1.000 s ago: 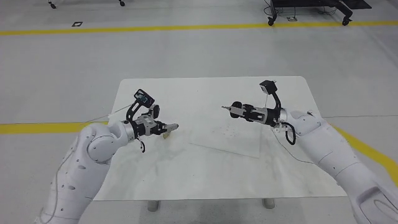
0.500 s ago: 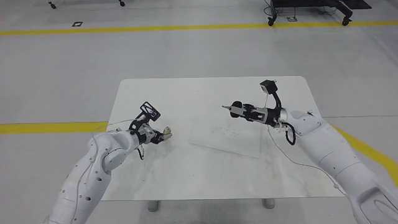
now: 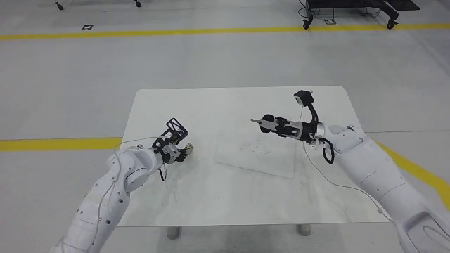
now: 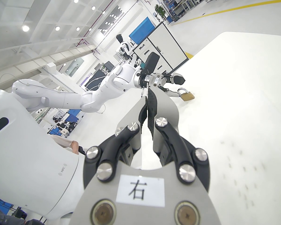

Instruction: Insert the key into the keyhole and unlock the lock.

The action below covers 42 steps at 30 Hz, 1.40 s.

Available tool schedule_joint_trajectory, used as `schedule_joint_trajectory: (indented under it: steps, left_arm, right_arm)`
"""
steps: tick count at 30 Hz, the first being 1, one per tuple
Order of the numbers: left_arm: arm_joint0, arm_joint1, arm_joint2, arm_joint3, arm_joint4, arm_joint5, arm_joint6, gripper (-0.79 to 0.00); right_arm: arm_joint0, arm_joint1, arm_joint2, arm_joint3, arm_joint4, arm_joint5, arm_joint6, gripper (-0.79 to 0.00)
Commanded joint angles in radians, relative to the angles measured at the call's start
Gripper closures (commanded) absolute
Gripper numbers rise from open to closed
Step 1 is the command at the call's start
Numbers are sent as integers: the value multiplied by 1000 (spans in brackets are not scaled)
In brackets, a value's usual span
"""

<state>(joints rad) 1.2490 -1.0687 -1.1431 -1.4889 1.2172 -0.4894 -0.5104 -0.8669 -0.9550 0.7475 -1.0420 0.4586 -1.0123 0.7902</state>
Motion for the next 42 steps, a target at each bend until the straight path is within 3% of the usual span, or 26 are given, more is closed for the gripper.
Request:
schedule_joint_trajectory:
  steps: [1,7,14,20,32,36,42]
  left_arm:
    - [0,0,2,3,0,-2,0,-360]
    - [-11,-4,19,21,1,-3,-7,-357]
    - [-25,-12,47,38,19,9,4,-256]
    - [-32,-14,53,47,19,12,0,0]
    - [-40,-17,45,60,-19,5,-2,0]
    - [-40,-23,1,69,-223,24,28,0]
    - [-64,-29,-64,91,-591,43,-80,0]
  right_arm:
    - [0,0,0,0,0,0,0,0]
    - [0,0,0,0,0,0,0,0]
    - [0,0,0,0,0,0,0,0]
    - [0,0,0,0,0,0,0,0]
    - [0,0,0,0,0,0,0,0]
    - [0,0,0,0,0,0,0,0]
    - [0,0,0,0,0,0,0,0]
